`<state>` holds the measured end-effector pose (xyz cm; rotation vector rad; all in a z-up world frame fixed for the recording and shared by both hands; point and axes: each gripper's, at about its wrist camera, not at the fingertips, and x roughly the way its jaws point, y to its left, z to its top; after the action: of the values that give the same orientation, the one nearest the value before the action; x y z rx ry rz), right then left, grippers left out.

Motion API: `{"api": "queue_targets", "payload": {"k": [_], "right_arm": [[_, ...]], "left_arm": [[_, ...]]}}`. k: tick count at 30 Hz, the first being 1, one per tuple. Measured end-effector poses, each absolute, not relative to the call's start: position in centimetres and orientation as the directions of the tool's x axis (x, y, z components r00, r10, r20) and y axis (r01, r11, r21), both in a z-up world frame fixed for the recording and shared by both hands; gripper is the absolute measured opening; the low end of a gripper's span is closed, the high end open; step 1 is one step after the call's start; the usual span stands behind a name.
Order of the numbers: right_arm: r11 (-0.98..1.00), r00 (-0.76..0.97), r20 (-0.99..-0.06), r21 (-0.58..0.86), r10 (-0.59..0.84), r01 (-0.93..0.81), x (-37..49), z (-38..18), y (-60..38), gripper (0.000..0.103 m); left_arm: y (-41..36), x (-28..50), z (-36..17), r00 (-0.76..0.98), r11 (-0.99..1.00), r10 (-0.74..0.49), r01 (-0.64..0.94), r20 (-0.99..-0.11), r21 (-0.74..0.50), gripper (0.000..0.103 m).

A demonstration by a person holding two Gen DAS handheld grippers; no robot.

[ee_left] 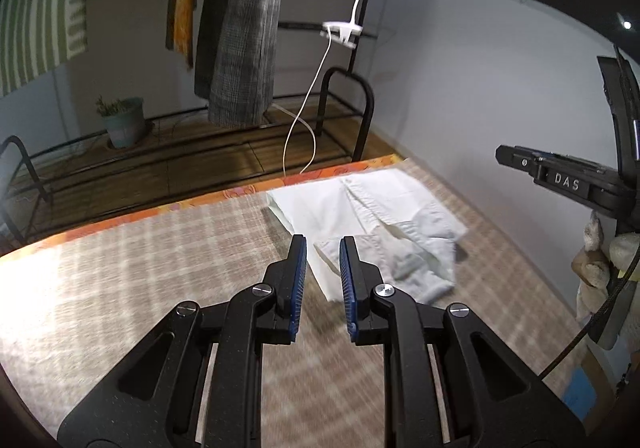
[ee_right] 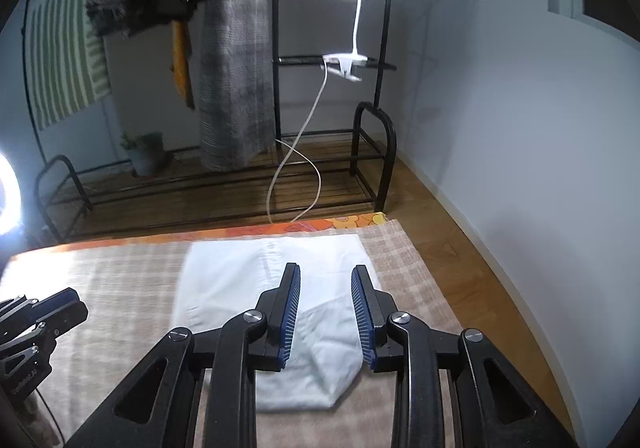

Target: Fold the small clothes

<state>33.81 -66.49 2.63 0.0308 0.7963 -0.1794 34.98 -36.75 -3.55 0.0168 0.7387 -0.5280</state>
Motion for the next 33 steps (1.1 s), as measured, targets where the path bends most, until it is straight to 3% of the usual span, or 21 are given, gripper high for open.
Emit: {"api": "queue_targets", "payload": {"k": [10,23,25,27,31,33], "right_arm": [[0.988,0.715,-0.688,-0.022,-0.124,0.151,23.5,7.4,-60.9,0.028],[0.987,0.733,-0.676,0.058,-0.070,0.147,13.9,5.6,-54.2,0.035],[0.986,0.737,-0.673,0.064,-0.071,0.154,13.2,5.1,-53.7,0.042],[0.986,0.740,-0.669,0.064,-0.074,0.156,13.0,4.7,-53.2,0.048],[0.984,0.744,-0.663,0.061,-0.085,0.166,12.9,3.9,-52.6,0.063],[0.984,0.738,-0.670,0.064,-0.081,0.166,13.1,3.3,-52.5,0.067]], "left_arm": [[-31.6,25.0,1.3,0.628,0.849,-0.486,0.505,-0.608,-0.156,0.016],[-25.3,16.5,0.8,0.619,0.843,-0.489,0.517,-0.615,-0.149,0.016],[-24.9,16.0,0.2,0.622,0.843,-0.483,0.520,-0.617,-0.135,0.022],[-24.5,15.5,-0.3,0.622,0.839,-0.487,0.528,-0.613,-0.131,0.044],[-23.5,14.7,-1.0,0.646,0.845,-0.489,0.517,-0.587,-0.135,0.055],[-23.3,14.5,-1.4,0.651,0.845,-0.490,0.519,-0.579,-0.131,0.069]]}}
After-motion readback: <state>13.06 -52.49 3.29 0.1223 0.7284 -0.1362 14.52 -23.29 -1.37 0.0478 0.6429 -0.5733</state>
